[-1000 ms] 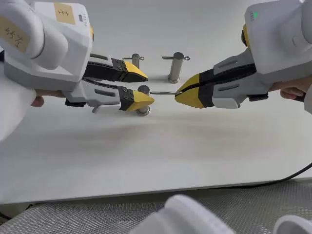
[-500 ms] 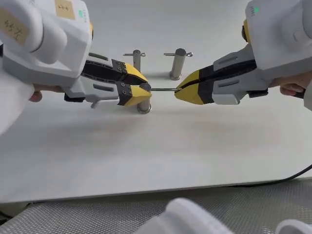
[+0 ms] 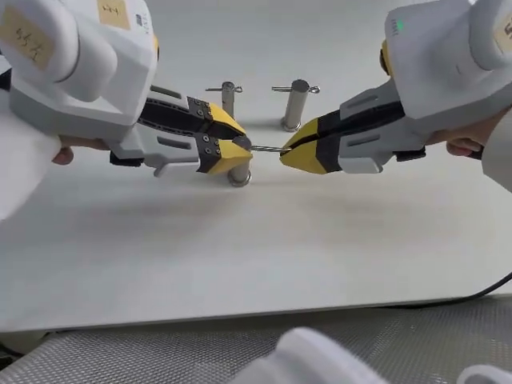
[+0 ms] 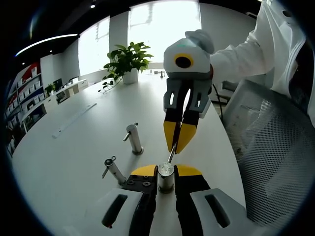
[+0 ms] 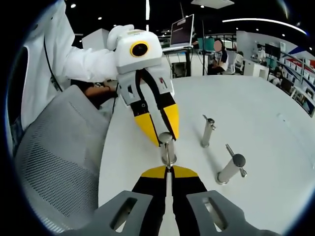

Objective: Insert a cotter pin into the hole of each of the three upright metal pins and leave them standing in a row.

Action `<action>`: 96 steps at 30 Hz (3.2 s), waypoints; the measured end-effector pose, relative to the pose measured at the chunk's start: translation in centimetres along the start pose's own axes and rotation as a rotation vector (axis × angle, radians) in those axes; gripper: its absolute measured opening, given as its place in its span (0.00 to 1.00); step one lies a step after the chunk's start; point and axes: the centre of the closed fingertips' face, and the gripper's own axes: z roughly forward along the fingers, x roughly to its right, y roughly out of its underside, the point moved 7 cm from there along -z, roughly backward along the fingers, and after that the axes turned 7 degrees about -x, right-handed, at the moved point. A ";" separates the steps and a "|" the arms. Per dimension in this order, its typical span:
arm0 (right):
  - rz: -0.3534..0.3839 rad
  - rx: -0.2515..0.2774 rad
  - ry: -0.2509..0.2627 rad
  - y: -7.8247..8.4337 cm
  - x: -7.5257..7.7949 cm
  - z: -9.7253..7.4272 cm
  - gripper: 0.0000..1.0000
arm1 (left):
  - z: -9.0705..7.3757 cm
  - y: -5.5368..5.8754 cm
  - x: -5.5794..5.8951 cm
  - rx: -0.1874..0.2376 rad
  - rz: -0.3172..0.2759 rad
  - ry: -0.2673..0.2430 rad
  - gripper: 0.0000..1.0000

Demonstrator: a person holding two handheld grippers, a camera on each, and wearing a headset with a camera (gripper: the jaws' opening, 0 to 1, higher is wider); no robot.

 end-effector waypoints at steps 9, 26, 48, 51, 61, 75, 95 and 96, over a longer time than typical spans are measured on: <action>-0.080 -0.024 -0.025 -1.1 0.0 1.0 0.00 | -0.1 -0.1 0.2 -0.002 0.008 0.003 0.11; -0.163 -0.069 -0.054 -1.8 0.2 1.4 0.00 | -0.2 -0.7 0.7 -0.014 0.025 0.011 0.11; -0.206 -0.089 -0.037 -2.4 1.1 1.9 0.12 | 0.0 -0.7 0.7 -0.008 -0.018 0.007 0.12; -0.204 -0.089 -0.028 -2.3 1.3 1.8 0.16 | -0.2 -0.9 0.7 0.009 -0.013 0.002 0.20; -0.131 -0.029 -0.010 -2.6 1.0 1.5 0.19 | -0.8 -0.2 2.0 0.069 -0.031 0.033 0.59; -0.106 -0.019 -0.054 -2.8 -0.3 2.8 0.24 | -2.0 2.9 3.0 0.102 -0.204 -0.042 0.99; -0.077 -0.033 -0.042 -2.6 0.3 4.1 0.10 | -3.2 4.5 3.5 0.105 -0.248 -0.062 0.99; -0.081 -0.031 -0.041 -2.6 0.3 4.1 0.09 | -3.2 4.5 3.6 0.109 -0.251 -0.065 0.99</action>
